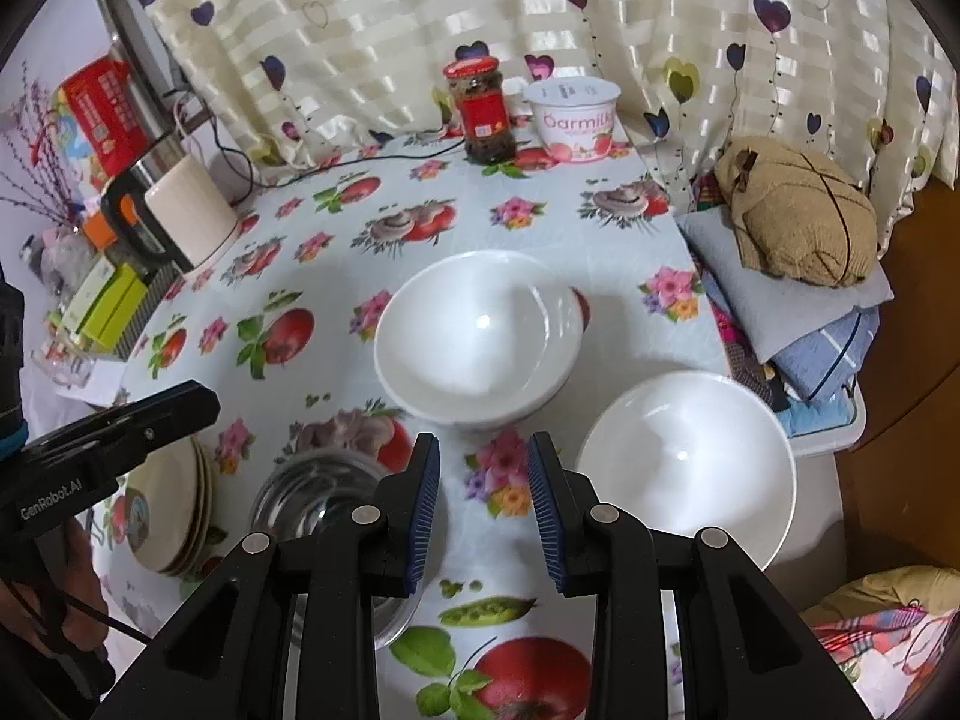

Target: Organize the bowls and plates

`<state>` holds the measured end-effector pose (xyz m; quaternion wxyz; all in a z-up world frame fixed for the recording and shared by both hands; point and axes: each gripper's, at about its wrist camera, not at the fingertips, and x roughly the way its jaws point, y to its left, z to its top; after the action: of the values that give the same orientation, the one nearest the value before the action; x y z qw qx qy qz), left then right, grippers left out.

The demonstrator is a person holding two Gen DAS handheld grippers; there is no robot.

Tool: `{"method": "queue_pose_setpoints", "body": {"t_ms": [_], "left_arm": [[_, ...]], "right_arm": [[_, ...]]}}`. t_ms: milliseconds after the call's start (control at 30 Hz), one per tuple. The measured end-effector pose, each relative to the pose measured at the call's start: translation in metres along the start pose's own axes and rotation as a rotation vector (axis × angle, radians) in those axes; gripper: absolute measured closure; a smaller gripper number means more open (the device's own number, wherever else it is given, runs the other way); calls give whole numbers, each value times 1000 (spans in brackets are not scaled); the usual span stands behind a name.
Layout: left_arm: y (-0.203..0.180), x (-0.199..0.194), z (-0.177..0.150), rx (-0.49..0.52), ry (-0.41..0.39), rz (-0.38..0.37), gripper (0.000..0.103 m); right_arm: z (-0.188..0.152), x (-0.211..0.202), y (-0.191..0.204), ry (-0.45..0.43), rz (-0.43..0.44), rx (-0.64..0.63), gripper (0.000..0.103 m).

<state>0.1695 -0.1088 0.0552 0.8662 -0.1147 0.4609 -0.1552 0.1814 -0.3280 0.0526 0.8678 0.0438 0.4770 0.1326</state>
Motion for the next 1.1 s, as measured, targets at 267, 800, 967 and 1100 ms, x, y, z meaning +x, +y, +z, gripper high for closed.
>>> {"method": "queue_pose_setpoints", "body": {"t_ms": [267, 800, 967, 1100], "left_arm": [[-10, 17, 10, 0, 13, -5, 73], [-26, 62, 26, 17, 45, -24, 73], [-25, 71, 28, 16, 51, -17, 73], [-25, 77, 28, 16, 56, -6, 73]], "right_arm": [[19, 10, -10, -8, -7, 5, 73], [41, 39, -37, 22, -20, 41, 78], [44, 48, -42, 36, -17, 52, 81], [45, 54, -45, 48, -17, 57, 82]]}}
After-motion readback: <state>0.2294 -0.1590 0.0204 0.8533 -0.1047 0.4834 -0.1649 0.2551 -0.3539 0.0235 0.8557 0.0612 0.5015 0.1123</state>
